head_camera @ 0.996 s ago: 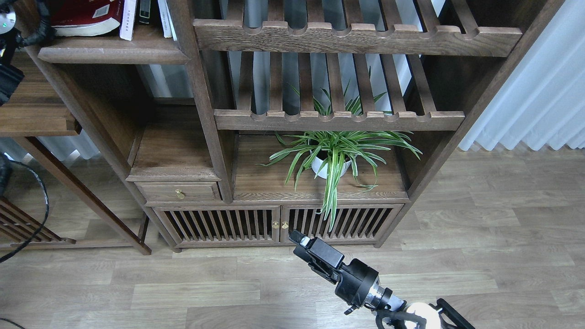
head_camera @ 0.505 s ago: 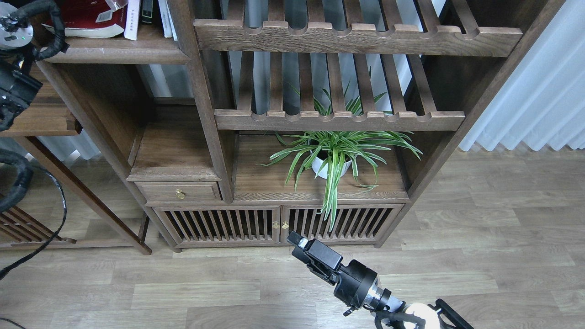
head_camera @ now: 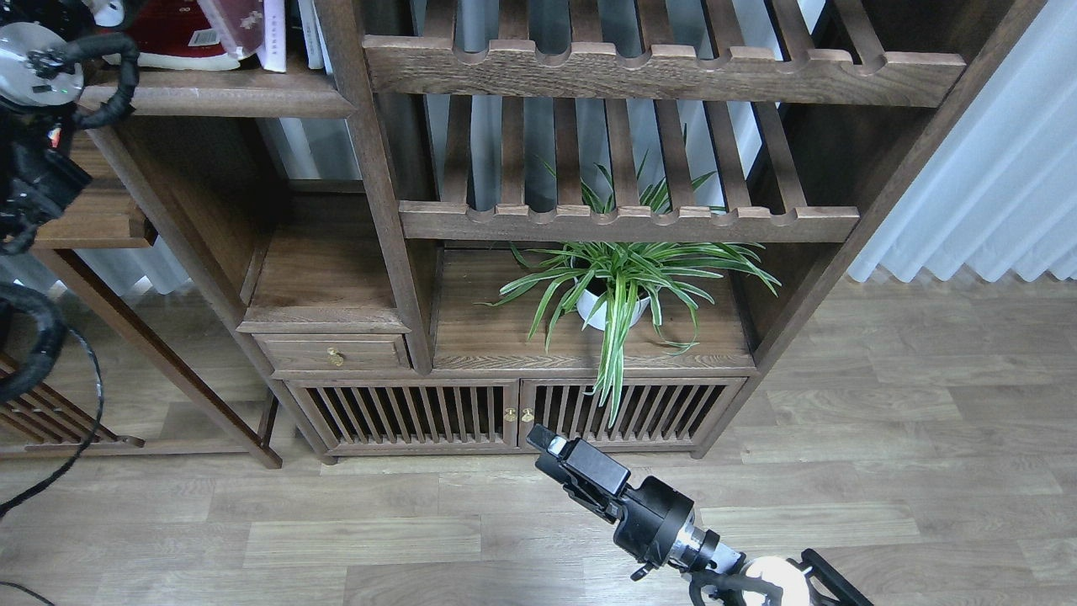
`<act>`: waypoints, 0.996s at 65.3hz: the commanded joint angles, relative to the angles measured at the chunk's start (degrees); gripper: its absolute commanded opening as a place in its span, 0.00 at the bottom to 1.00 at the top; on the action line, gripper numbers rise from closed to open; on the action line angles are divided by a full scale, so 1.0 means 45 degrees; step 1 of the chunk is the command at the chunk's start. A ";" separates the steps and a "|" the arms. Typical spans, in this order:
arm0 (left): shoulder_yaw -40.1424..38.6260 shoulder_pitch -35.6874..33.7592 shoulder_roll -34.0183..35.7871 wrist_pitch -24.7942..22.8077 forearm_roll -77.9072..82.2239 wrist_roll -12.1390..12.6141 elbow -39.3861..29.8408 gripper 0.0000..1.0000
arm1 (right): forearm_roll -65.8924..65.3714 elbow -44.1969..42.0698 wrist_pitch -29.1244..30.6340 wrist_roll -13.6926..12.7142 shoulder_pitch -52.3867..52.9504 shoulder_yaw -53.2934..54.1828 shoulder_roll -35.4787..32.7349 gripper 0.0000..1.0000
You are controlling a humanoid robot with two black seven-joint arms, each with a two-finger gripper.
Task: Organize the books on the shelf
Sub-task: 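Push the dark red book into place on the upper shelf with the left gripper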
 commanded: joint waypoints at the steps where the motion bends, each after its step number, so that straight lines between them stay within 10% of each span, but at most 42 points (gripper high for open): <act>1: -0.0135 -0.0101 -0.0116 0.0292 -0.0110 -0.0792 0.0389 0.86 | 0.0000 0.0000 0.0000 -0.0001 -0.0004 0.0010 0.0000 0.99; 18: -0.0232 -0.0238 0.0137 -0.0290 -0.0149 -0.2707 -0.0020 1.00 | 0.0000 0.0000 0.0000 -0.0001 -0.0004 0.0010 0.0000 0.99; 65: -0.3611 0.3550 0.1759 -0.0402 -0.0227 -0.2864 -0.5548 1.00 | 0.0019 -0.0019 0.0000 0.0000 -0.0024 0.0128 0.0000 0.99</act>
